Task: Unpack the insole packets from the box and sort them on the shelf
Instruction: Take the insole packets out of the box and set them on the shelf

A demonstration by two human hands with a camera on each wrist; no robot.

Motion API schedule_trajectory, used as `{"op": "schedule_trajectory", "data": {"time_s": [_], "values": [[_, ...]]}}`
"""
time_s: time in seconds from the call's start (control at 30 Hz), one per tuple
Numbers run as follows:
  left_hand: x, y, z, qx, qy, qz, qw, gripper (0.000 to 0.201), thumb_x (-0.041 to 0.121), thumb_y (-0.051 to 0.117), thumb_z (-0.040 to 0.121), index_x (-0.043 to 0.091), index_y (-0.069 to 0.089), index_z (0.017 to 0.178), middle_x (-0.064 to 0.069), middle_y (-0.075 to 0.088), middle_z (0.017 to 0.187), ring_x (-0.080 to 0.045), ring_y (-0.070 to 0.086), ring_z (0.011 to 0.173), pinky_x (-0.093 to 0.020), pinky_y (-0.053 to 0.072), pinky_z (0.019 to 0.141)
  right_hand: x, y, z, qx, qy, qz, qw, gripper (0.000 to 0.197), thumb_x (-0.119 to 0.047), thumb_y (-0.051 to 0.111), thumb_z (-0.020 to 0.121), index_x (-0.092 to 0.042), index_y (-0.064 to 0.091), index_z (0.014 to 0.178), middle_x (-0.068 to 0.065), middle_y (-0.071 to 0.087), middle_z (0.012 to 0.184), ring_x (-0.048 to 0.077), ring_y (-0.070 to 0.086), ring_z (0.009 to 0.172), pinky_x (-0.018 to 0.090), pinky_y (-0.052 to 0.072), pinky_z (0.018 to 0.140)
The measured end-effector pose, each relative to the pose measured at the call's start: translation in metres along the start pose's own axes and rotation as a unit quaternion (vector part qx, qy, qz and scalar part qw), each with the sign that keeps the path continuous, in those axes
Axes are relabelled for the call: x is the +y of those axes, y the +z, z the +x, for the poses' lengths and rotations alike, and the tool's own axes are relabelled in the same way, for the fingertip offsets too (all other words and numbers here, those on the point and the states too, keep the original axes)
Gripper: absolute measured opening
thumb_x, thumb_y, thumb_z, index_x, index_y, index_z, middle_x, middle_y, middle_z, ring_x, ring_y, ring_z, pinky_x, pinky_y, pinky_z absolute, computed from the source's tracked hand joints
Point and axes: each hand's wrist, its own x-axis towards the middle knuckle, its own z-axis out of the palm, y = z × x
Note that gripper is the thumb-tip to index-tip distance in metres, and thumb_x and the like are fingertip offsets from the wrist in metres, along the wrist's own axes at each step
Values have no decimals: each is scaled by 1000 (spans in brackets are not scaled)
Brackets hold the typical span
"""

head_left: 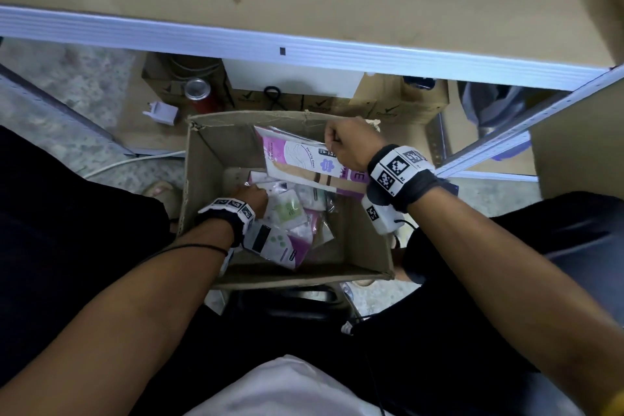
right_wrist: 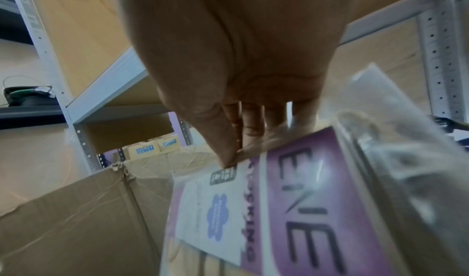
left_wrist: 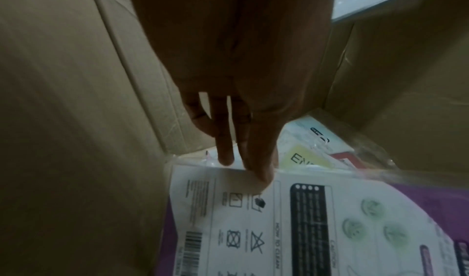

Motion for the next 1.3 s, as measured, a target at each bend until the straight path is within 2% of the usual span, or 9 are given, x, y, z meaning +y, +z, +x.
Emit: {"op": "schedule_trajectory", "data": {"time_s": [0.13,0.33,0.5,0.63,0.77,0.97,1.13,1.2,1.3], "values": [[1,-9,-23,-1,17,-9,1000,26,5,61,89,3,72,112,-15,67,125,-32,61,119,-40,50,100,-7,-10,-6,49,14,-35,998,22,-2,45,83,-21,56,86,6,57,95,27,58,81,33,45,69],[12,-48,-59,34,56,-23,998,23,-1,66,78,13,81,87,-5,76,101,-26,69,96,-34,57,82,-26,-3,-22,105,-21,-108,988,18,-2,46,87,-14,55,96,13,64,97,35,63,86,46,56,79],[11,-83,-93,91,72,-36,993,23,-1,63,77,16,79,76,-1,75,92,-23,68,93,-39,58,86,-39,-1,-38,114,-42,-133,984,12,-9,48,92,-16,55,98,11,64,95,33,65,85,43,56,75],[8,-117,-123,156,113,-55,980,19,2,69,77,18,79,77,9,73,84,-14,67,89,-26,54,79,-50,-18,-54,122,-46,-124,984,12,-10,45,92,-18,54,90,8,65,88,31,65,78,41,57,71],[3,-158,-150,216,138,-126,958,8,4,76,77,12,79,76,23,64,57,7,61,60,-13,46,64,-63,-52,-71,113,-53,-113,986,18,-7,42,88,-19,54,84,7,67,85,31,66,79,44,59,74],[-17,-213,-193,239,189,-227,925,6,15,82,80,14,78,84,1,77,83,-6,68,75,-26,53,79,-77,-117,-99,147,-79,-105,980,19,-8,48,88,-7,66,94,12,71,99,32,63,92,38,52,84],[-47,-263,-236,260,197,-277,904,7,23,76,86,29,75,90,23,75,80,11,67,76,-6,46,68,-77,-177,-113,169,-83,-50,981,10,-9,61,90,-10,68,97,6,71,99,22,63,91,32,51,86],[-61,-284,-255,265,193,-298,896,7,23,74,88,28,75,94,22,76,86,11,68,80,-2,47,68,-78,-196,-115,168,-91,10,981,5,-7,62,90,-10,65,93,7,70,91,24,63,87,34,52,80],[-83,-306,-271,287,183,-362,868,9,15,71,90,17,74,98,7,76,98,-3,69,90,-14,49,83,-82,-218,-117,173,-109,135,970,3,-2,61,92,-5,59,91,17,59,80,26,51,72,30,42,61]]}}
